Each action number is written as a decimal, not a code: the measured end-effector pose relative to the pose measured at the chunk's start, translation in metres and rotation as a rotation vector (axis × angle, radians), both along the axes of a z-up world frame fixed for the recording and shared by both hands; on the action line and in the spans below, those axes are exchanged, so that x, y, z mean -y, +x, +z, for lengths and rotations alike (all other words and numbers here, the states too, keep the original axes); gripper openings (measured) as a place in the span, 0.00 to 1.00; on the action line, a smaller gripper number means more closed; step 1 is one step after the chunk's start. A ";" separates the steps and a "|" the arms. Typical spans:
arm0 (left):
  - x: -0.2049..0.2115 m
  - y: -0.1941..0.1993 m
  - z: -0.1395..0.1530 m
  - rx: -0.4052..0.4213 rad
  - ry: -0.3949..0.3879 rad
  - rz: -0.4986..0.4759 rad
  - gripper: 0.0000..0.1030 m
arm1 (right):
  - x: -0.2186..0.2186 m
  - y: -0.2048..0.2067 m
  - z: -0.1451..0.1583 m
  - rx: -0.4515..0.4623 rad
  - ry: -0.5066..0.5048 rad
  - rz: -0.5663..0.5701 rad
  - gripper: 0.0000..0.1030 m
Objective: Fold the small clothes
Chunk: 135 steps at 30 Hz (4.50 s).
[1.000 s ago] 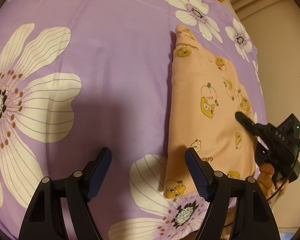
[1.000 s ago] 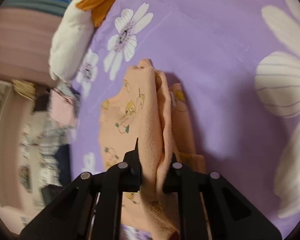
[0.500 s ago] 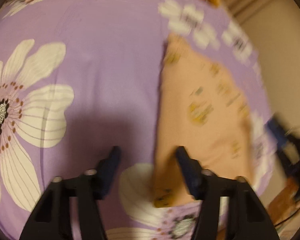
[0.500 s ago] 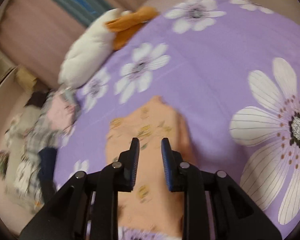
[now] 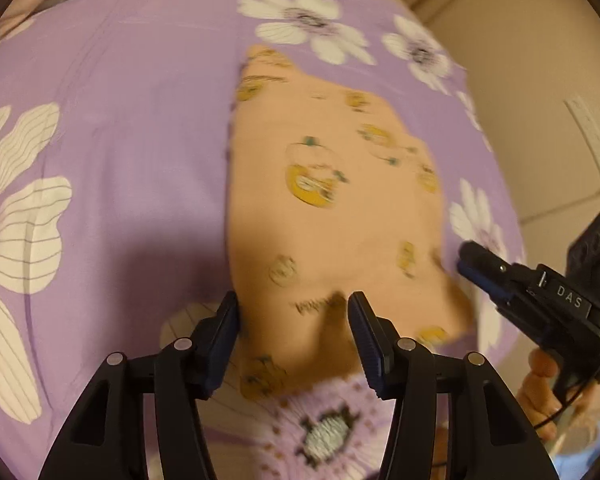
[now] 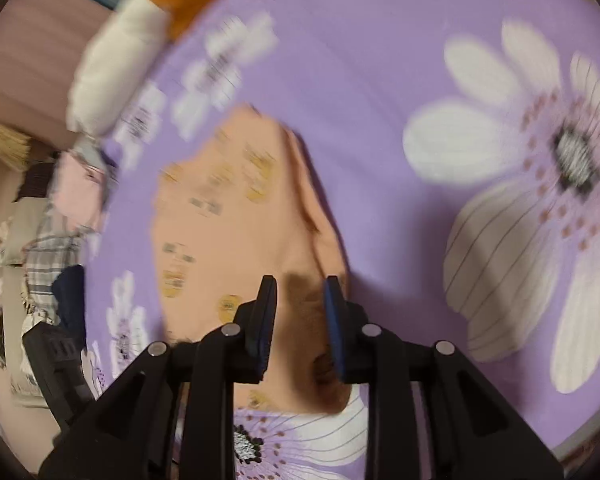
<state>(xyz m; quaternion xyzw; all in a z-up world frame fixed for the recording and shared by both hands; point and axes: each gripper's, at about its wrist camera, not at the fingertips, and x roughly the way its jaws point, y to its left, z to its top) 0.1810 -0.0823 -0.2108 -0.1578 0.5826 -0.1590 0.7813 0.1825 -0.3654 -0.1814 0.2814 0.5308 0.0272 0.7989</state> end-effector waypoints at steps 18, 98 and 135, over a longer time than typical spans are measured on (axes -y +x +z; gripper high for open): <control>0.015 -0.010 -0.016 -0.087 0.182 -0.064 0.51 | -0.035 -0.006 -0.016 -0.126 -0.121 0.176 0.19; 0.016 0.077 -0.074 -0.071 -0.444 0.090 0.30 | -0.024 0.085 -0.081 0.056 0.434 0.314 0.22; -0.010 -0.003 0.085 0.395 -0.187 -0.041 0.22 | -0.068 0.056 0.070 0.429 0.261 0.403 0.23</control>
